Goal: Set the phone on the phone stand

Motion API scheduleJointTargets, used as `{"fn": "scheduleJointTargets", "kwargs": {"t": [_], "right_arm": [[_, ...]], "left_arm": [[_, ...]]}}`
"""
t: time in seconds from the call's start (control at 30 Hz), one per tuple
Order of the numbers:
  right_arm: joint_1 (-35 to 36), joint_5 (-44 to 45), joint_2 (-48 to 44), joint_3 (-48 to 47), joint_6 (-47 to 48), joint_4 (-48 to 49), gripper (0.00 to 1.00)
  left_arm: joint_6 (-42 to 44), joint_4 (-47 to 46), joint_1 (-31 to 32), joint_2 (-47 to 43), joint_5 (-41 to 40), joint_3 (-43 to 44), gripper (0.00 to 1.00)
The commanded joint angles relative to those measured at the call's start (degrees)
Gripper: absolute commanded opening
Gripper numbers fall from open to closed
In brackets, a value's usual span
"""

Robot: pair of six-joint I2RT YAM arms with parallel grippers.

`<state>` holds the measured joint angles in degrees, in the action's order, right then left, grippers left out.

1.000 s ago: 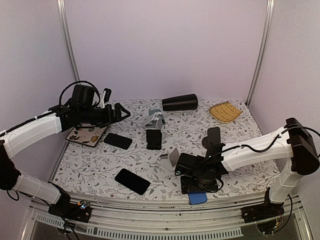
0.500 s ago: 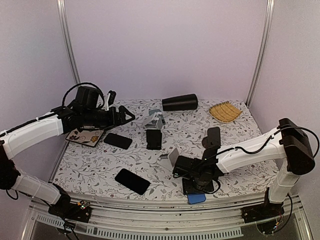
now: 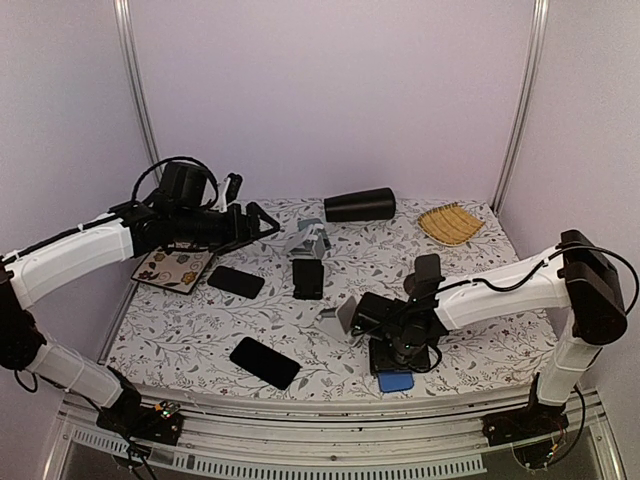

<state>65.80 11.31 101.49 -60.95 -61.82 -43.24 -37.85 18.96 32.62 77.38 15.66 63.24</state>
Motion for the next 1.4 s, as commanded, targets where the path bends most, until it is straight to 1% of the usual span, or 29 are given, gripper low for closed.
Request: {"fn": "scheduleJointTargets", "kwargs": {"t": [0.0, 0.27, 0.47, 0.57, 0.8, 0.9, 1.13, 1.17, 1.27, 1.3, 1.33, 1.37], "right_arm": [[-3.41, 3.41, -5.36, -0.39, 3.37, 1.76, 0.63], [-7.56, 4.40, -12.96, -2.36, 10.35, 6.75, 0.64], [-11.13, 3.30, -16.63, -5.04, 18.45, 15.78, 0.64], [-12.14, 2.99, -16.42, -7.68, 21.45, 19.31, 0.64], [-12.62, 2.06, -14.26, -13.45, 27.02, 24.12, 0.64], [-12.66, 1.59, -12.79, -15.95, 28.83, 24.69, 0.64], [-12.69, 0.42, -11.15, -17.95, 30.76, 25.39, 0.64], [-12.67, 0.13, -11.01, -18.02, 31.00, 25.53, 0.64], [-12.69, -0.84, -10.80, -18.30, 31.47, 25.61, 0.64], [-12.66, -1.26, -10.79, -18.37, 31.69, 25.78, 0.64], [-12.64, -1.61, -10.79, -18.26, 31.79, 25.83, 0.64], [-12.68, -2.13, -10.79, -18.24, 32.04, 26.03, 0.64]], "left_arm": [[-0.59, 0.38, 1.22, 2.90, 3.24, 4.80, 0.88], [-1.50, 0.37, 2.72, 9.61, 7.48, 12.74, 0.85], [-1.80, 0.37, 4.51, 14.18, 10.20, 18.49, 0.80], [-2.15, 0.38, 5.92, 16.64, 10.70, 20.89, 0.78], [-1.69, 2.09, 8.42, 22.67, 11.83, 28.15, 0.73], [-0.96, 5.08, 9.14, 25.55, 11.50, 31.67, 0.72], [-1.82, 4.30, 10.07, 28.42, 12.41, 34.06, 0.67], [-1.98, 4.14, 10.16, 28.70, 12.50, 34.22, 0.65], [-2.76, 2.95, 10.26, 29.34, 13.33, 34.09, 0.55], [-2.98, 2.65, 10.22, 29.58, 13.76, 34.09, 0.47], [-3.33, 2.21, 10.26, 29.72, 14.09, 34.13, 0.42], [-3.49, 1.72, 10.27, 29.83, 14.46, 34.07, 0.33]]}}
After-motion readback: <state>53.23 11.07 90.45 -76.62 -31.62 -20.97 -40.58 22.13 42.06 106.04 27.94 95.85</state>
